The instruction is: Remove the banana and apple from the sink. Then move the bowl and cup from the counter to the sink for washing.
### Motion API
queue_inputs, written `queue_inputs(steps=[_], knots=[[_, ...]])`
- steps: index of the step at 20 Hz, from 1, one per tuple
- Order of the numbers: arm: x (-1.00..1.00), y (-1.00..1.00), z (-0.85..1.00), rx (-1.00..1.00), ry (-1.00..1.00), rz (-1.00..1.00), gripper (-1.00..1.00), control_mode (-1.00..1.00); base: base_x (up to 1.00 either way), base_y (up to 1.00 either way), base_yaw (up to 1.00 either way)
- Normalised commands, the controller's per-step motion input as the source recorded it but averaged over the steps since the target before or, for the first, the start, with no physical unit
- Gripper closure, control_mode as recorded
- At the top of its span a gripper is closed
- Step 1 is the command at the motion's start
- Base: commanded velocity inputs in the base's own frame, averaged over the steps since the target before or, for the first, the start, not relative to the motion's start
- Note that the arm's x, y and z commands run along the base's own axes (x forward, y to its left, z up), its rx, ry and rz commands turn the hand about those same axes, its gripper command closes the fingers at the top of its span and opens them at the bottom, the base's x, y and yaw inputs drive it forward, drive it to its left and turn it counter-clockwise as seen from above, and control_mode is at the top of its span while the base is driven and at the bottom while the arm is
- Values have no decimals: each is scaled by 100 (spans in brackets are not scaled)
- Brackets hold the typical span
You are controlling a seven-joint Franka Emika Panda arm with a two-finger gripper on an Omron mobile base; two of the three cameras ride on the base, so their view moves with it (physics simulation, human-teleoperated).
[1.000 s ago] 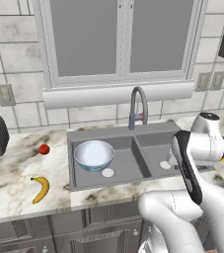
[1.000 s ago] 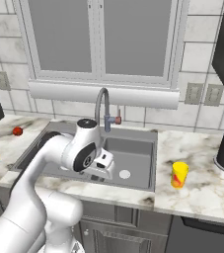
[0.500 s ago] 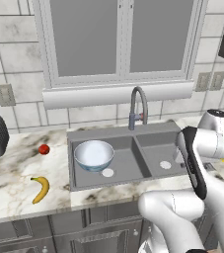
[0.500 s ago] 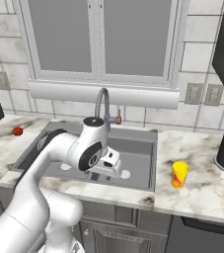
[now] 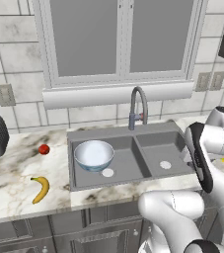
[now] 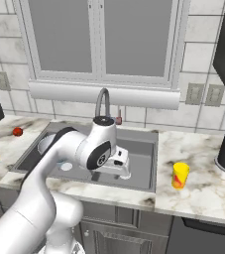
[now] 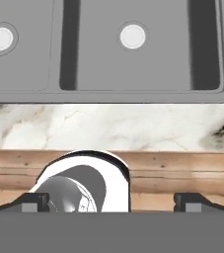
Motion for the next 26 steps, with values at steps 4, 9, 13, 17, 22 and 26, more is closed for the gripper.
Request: queue_inputs(steps=[4, 9, 13, 17, 22, 26], knots=[[3, -25, 3, 0, 0, 16, -100, -100, 0, 0, 0], [8, -17, 6, 0, 1, 10, -100, -100, 0, 0, 0], [11, -14, 8, 0, 1, 5, -100, -100, 0, 0, 0], [10, -16, 9, 0, 1, 1, -100, -100, 0, 0, 0], [8, -17, 10, 0, 2, 0, -100, -100, 0, 0, 0], [3, -17, 10, 0, 1, 0, -100, -100, 0, 0, 0]])
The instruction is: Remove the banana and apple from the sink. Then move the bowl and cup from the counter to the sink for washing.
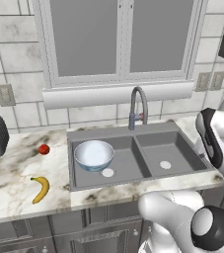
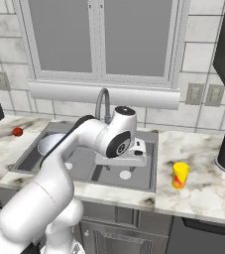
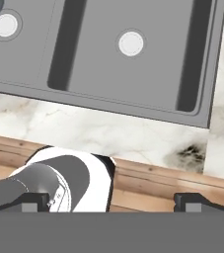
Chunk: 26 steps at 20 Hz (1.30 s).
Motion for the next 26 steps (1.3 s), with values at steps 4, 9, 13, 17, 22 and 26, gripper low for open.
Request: queue_inputs(steps=[4, 9, 13, 17, 22, 26], knots=[[1, -15, 7, 0, 1, 0, -100, -100, 0, 0, 0], [2, -17, 6, 0, 2, 0, -100, -100, 0, 0, 0], [2, -18, 5, 0, 2, 0, -100, -100, 0, 0, 0], [0, -18, 7, 0, 0, 0, -100, -100, 0, 0, 0], [2, -13, 6, -2, 0, 0, -100, -100, 0, 0, 0], [2, -13, 4, -3, 0, 0, -100, -100, 0, 0, 0]])
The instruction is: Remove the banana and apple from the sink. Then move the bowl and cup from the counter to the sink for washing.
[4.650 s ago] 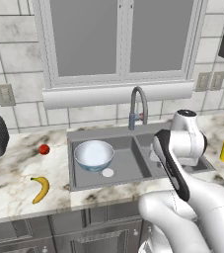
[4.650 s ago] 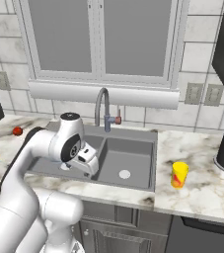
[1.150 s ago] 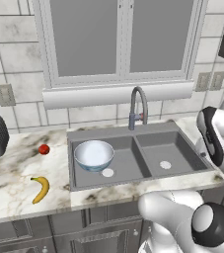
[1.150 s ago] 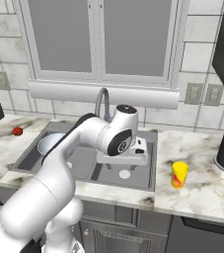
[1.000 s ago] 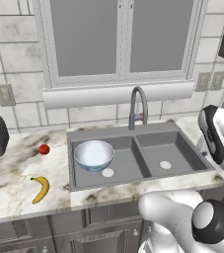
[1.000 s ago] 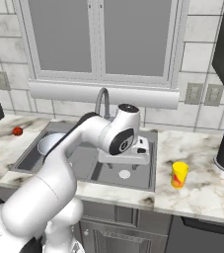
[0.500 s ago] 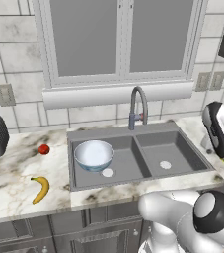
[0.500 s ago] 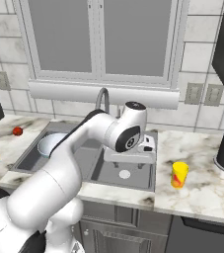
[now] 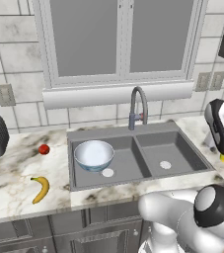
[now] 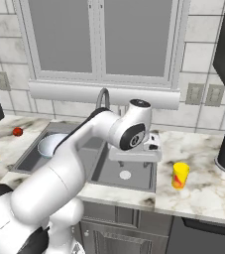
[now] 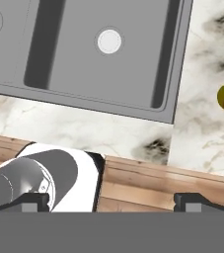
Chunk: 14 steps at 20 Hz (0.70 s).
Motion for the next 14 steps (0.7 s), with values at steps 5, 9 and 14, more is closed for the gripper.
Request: queue_inputs(steps=[5, 9, 14], knots=[[5, -12, 4, -3, 0, 0, -100, -100, 0, 0, 0], [5, -8, 6, -7, 0, 0, -100, -100, 0, 0, 0], [5, -12, 5, -5, 0, 0, -100, -100, 0, 0, 0]])
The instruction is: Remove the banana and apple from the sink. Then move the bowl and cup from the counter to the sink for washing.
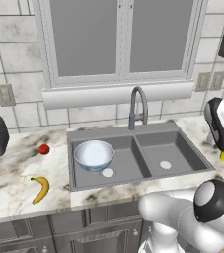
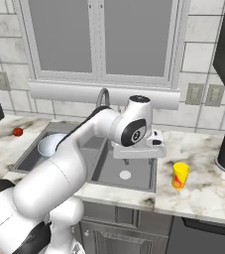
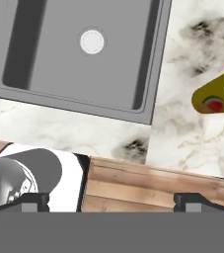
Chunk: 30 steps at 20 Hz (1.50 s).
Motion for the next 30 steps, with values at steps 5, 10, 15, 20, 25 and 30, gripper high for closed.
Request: queue_inputs(steps=[5, 10, 15, 20, 25, 30], knots=[[3, -15, 1, -1, 0, 0, -100, -100, 0, 0, 0], [5, -16, 0, 0, 0, 0, -100, -100, 0, 0, 0], [4, -17, 0, 0, 0, 0, -100, -100, 0, 0, 0], [5, -17, 0, 0, 0, 0, -100, -100, 0, 0, 0], [5, -18, 0, 0, 0, 0, -100, -100, 0, 0, 0], [9, -15, -1, 0, 1, 0, -100, -100, 0, 0, 0]])
